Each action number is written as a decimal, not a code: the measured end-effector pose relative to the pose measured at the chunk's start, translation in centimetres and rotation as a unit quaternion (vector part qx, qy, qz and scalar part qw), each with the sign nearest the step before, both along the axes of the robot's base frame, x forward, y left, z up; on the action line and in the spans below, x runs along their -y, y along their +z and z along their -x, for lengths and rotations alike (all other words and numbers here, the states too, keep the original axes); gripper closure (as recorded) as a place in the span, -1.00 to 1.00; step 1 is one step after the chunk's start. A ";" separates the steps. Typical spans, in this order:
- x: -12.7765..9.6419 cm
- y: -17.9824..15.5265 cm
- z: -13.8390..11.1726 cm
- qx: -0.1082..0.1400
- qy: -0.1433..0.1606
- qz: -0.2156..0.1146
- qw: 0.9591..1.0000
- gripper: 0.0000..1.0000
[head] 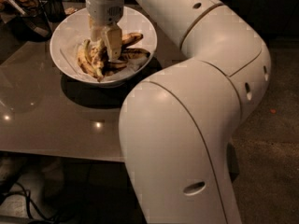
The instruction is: Pick banana from white bowl
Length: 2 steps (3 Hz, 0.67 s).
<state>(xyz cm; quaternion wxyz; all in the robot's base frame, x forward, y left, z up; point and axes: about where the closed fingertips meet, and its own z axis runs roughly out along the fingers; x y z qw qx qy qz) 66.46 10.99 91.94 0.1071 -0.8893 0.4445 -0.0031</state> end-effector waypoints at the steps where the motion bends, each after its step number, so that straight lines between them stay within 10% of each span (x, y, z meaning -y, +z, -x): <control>1: 0.2 -0.7 0.0 -0.006 0.001 0.003 1.000 -0.22; 2: 0.4 -1.1 0.0 -0.010 0.003 0.005 1.000 -0.22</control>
Offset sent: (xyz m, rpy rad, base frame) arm -0.0209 -0.0256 -0.0111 -0.0810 0.1062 0.0182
